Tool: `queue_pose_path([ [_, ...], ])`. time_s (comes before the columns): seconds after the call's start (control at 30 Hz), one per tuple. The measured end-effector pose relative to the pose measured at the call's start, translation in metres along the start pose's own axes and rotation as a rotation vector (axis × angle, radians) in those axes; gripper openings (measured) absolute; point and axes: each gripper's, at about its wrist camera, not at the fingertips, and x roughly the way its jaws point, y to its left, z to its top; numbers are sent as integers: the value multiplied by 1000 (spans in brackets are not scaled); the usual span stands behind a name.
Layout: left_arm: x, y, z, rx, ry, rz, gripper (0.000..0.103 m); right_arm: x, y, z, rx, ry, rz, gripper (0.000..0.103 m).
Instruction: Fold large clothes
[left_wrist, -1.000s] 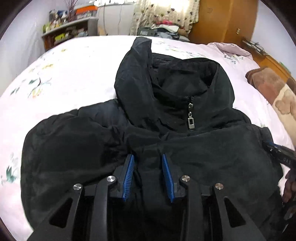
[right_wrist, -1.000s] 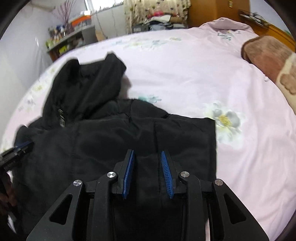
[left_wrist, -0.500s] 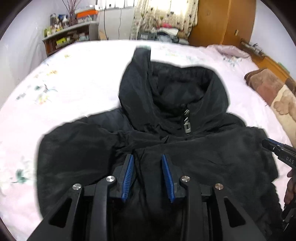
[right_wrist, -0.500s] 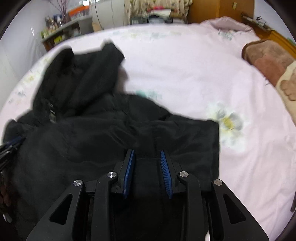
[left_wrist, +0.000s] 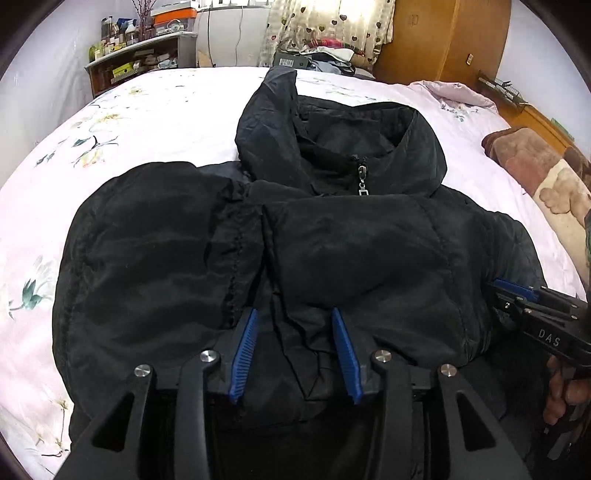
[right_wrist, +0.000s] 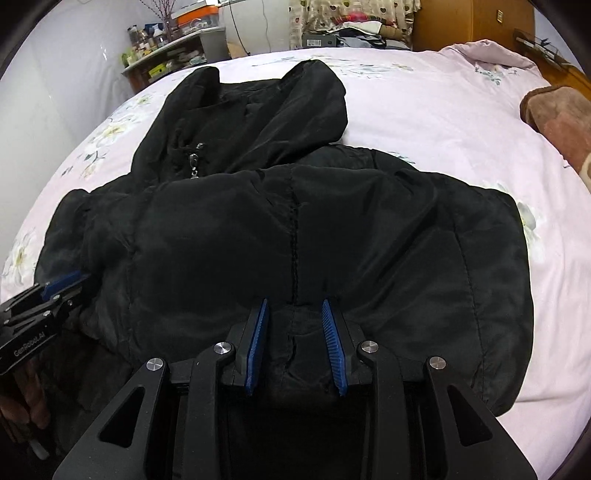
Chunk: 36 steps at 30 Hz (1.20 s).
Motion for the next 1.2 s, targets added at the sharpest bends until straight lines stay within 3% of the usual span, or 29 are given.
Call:
queue_pose_path([
  [0.1, -13, -1, 2, 4, 8, 20, 45, -12, 0, -4, -6, 18, -17, 31],
  [0.23, -47, 1, -3, 3, -24, 48, 44, -46, -2, -9, 41, -26, 2, 31],
  [0.37, -86, 2, -19, 0, -62, 46, 44, -92, 2, -30, 69, -76, 19, 31],
  [0.67, -143, 22, -55, -58, -75, 31, 44, -139, 10, -65, 81, -105, 30, 37],
  [0.93, -172, 17, -45, -56, -115, 23, 45, -162, 13, -62, 92, -133, 36, 38],
  [1.2, -169, 10, -19, -52, -123, -23, 45, -170, 19, -43, 71, -163, 67, 39],
])
